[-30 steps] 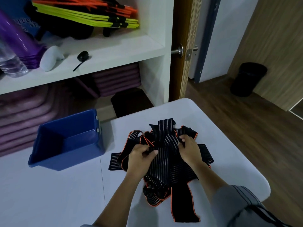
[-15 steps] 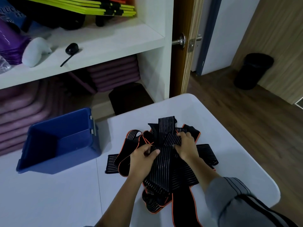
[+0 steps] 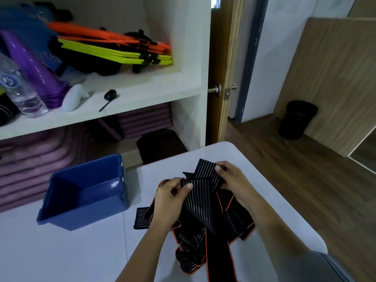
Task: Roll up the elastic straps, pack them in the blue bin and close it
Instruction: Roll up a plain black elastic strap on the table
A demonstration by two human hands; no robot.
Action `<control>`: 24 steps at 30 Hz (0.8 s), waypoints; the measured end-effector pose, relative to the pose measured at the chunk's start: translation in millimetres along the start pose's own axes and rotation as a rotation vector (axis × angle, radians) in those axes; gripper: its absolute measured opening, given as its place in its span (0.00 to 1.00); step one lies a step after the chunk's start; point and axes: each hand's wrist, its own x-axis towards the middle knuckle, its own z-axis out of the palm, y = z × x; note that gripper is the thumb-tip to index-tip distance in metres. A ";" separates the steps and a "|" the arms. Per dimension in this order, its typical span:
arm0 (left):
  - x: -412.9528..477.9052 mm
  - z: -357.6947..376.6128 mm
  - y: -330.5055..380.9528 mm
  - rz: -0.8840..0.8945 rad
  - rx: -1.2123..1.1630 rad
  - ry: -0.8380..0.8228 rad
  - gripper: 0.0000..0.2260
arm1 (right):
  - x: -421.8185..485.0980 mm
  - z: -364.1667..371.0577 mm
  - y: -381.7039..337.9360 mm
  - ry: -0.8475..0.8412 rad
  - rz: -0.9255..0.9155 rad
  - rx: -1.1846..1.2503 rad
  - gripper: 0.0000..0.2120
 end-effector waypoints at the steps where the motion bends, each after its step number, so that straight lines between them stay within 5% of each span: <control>1: -0.9 -3.3 11.1 0.037 -0.016 0.009 0.12 | -4.9 4.2 -12.2 -0.021 -0.012 -0.012 0.09; 5: -3.1 -16.9 53.3 0.166 -0.051 0.081 0.02 | -20.6 24.0 -51.4 -0.097 -0.046 -0.085 0.15; 14: -18.6 -55.2 99.4 0.297 -0.060 0.283 0.08 | -48.8 67.4 -105.8 -0.251 -0.150 -0.103 0.23; 19: -28.0 -83.2 105.9 0.302 -0.012 0.393 0.12 | -58.6 94.2 -118.1 -0.332 -0.268 -0.272 0.10; 24: -34.1 -116.9 102.3 0.366 0.072 0.455 0.19 | -66.2 133.3 -126.9 -0.365 -0.356 -0.283 0.09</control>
